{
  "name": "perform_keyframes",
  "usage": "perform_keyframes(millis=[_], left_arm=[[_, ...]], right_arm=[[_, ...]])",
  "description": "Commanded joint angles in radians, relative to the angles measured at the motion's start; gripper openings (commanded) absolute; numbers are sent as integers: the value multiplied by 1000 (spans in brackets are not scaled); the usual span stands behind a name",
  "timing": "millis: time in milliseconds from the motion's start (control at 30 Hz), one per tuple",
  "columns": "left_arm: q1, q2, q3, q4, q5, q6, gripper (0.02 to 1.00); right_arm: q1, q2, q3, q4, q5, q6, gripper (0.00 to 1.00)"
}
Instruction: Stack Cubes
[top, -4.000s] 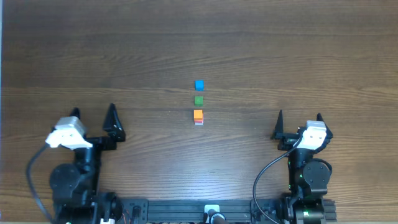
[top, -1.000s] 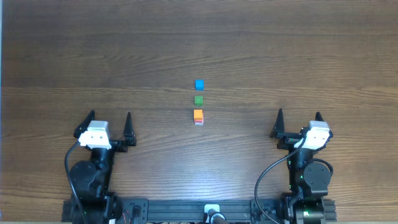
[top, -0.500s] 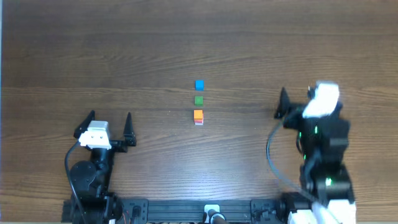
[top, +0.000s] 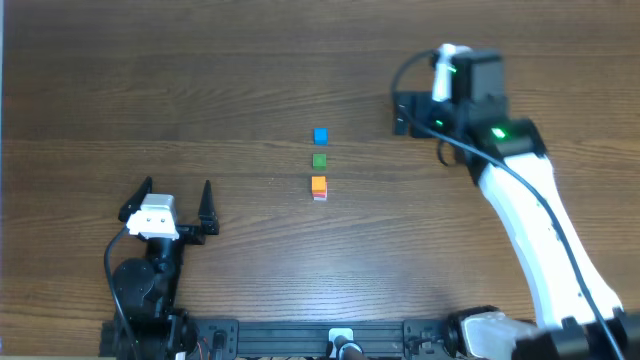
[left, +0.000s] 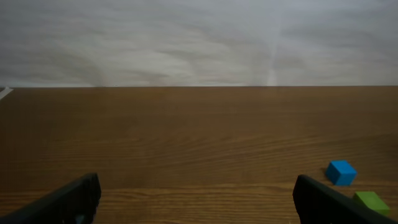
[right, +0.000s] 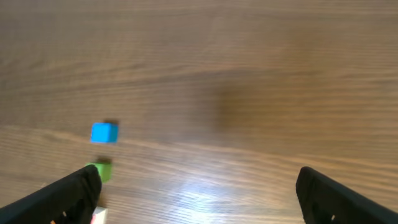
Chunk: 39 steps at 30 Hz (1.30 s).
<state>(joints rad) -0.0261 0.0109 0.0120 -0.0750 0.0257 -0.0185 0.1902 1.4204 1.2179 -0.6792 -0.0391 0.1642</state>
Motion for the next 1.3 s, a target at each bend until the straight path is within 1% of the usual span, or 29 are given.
perform_keyframes(millis=[33, 300, 600, 733, 833, 967, 1133, 1300], left_arm=[[-5, -4, -5, -1, -8, 14, 1000], [-5, -4, -5, -1, -8, 14, 998], [-5, -4, -5, -1, -8, 14, 1000], [-5, -4, -6, -1, -8, 14, 998], [-5, -4, -5, -1, -8, 14, 1000], [-5, -4, -5, -1, -8, 14, 1000], [-5, -4, -5, -1, -8, 14, 1000], [-5, -4, -5, -1, -8, 14, 1000]], right_arm=[[92, 142, 142, -85, 26, 90, 991], [209, 365, 354, -261, 25, 197, 993], [304, 577, 543, -407, 21, 275, 993], [339, 646, 563, -415, -19, 306, 993], [356, 685, 563, -417, -26, 334, 993], [375, 739, 563, -410, -59, 337, 993], [392, 780, 562, -410, -67, 364, 989], [403, 798, 562, -413, -73, 374, 943]])
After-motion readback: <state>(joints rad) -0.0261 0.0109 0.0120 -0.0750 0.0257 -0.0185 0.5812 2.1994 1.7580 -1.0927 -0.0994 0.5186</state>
